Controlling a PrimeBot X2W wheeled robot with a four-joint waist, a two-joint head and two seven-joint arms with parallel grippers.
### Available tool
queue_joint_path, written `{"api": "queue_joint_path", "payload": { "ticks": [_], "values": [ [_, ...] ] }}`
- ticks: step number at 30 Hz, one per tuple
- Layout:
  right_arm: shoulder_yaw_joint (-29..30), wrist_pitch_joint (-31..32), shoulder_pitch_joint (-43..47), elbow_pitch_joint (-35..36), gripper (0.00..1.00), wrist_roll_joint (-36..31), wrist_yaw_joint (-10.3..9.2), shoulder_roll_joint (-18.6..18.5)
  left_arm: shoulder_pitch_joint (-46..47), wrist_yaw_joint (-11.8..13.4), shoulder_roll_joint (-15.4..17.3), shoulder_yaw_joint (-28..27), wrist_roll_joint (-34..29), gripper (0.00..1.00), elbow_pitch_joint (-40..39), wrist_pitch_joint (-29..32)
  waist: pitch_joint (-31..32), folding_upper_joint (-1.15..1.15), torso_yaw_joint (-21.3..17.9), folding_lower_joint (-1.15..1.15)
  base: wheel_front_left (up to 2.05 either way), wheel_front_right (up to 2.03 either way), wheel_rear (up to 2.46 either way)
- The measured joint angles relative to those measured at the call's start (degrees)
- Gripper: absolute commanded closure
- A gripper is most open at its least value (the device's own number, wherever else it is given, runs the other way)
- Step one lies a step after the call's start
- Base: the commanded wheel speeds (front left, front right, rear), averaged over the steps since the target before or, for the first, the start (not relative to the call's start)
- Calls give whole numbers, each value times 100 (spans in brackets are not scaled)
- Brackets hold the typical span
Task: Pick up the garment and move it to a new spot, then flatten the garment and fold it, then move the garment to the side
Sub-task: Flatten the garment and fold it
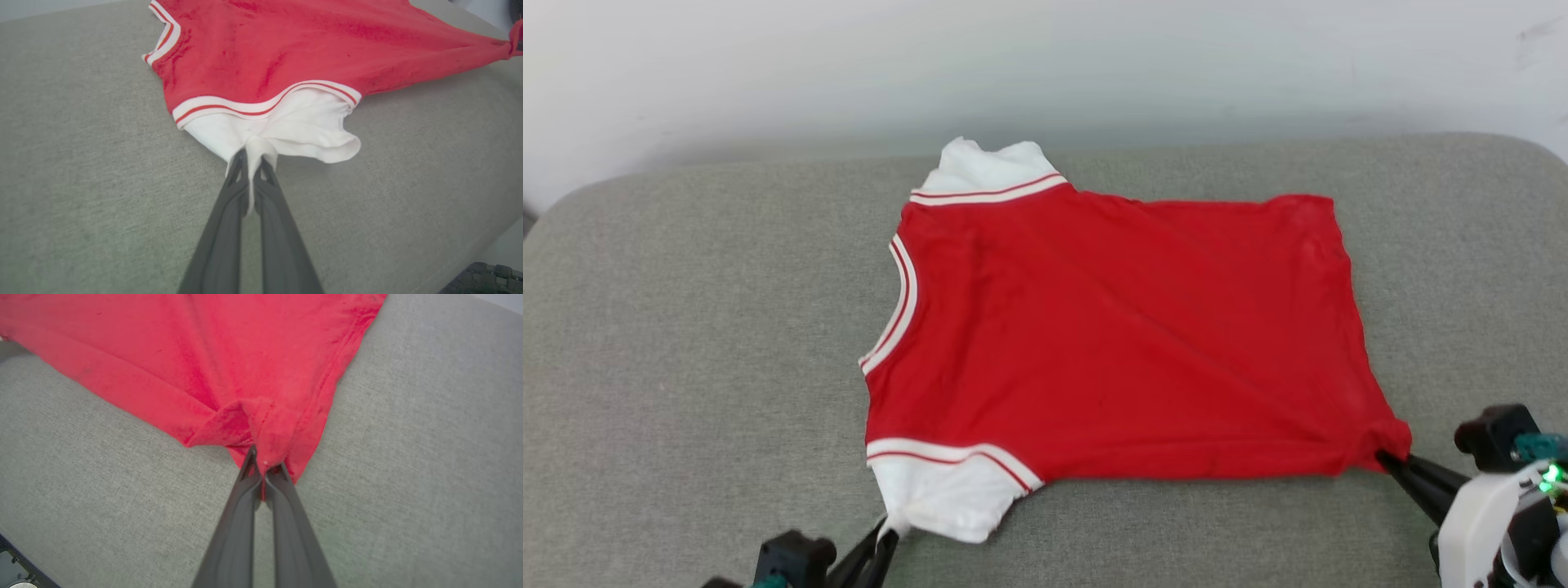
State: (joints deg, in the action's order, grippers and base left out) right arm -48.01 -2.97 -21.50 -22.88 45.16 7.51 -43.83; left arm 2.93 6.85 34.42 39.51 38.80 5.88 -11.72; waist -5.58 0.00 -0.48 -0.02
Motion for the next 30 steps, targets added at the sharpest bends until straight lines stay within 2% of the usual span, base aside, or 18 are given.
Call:
{"api": "queue_joint_path", "payload": {
  "ticks": [9,14,20,30],
  "values": [
    [653,390,1202,781,100,-108,0,-259,-1043,432,93,90,293,100,-577,105,196,0,36,0,0,0,0],
    [1128,676,1625,1190,100,-177,0,-278,-1171,576,174,41,309,100,-825,101,164,0,81,1,0,0,0],
    [1725,944,1668,1547,100,-404,0,-88,-617,474,187,-21,96,100,-847,91,41,0,58,1,0,0,0],
    [2443,1322,1378,2013,100,-683,-1,179,935,105,410,-308,-310,100,-608,189,-492,0,-99,3,0,0,0]
  ]
}}
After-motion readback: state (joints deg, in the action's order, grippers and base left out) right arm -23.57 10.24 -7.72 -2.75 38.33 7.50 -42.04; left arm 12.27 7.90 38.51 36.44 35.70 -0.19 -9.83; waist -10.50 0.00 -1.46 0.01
